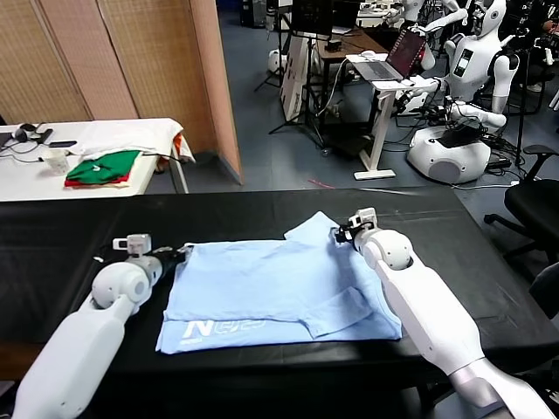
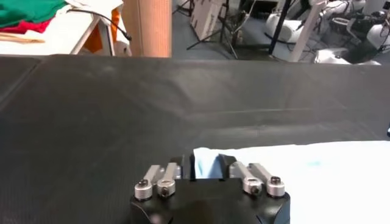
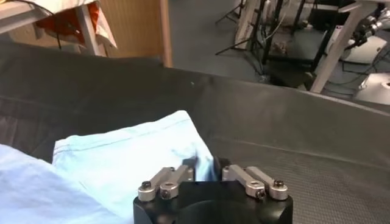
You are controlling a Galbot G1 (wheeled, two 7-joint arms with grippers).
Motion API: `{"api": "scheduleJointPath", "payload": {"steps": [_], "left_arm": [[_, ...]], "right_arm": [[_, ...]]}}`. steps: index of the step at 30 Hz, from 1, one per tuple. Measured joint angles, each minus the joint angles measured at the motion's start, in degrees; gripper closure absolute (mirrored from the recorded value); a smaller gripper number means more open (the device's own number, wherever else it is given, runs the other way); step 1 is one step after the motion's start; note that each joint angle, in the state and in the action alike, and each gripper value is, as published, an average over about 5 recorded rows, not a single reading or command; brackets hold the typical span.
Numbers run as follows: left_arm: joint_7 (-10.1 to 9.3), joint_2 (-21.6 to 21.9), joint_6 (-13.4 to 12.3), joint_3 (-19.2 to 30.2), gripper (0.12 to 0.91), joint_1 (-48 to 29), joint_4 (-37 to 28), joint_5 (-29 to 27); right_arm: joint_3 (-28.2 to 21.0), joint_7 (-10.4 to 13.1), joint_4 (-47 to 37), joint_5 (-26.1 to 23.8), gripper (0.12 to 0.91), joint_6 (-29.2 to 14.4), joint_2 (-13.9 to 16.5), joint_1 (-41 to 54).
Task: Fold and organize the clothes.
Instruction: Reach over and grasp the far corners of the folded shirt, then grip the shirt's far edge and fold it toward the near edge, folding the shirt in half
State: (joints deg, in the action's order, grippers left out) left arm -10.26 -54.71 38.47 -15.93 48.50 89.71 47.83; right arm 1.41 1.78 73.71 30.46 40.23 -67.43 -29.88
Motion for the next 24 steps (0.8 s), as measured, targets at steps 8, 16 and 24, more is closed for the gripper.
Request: {"api": "scheduleJointPath", "payload": {"steps": [8,16,24], "left_arm": [[1.41,-0.2,0.1,0.2,0.881,-0.8,-1.3,0.9],[1.48,0.1,-0.6,-0.8,0.884,-0.1,0.5,1.4],[1.05,1.4,-1.2,-3.4,0.884,3.2,5.9,1.6]], "right_arm": [[0.2,-0.2,0.3,-0.7,0.862,-2.2,0.0,-0.4],[2.4,-0.4,3.6,-0.3,0.86,-9.6,1.2,-2.6],[6.0,-0.6,11.8,0.1,0.859,-10.2,3.6,-7.6]]}}
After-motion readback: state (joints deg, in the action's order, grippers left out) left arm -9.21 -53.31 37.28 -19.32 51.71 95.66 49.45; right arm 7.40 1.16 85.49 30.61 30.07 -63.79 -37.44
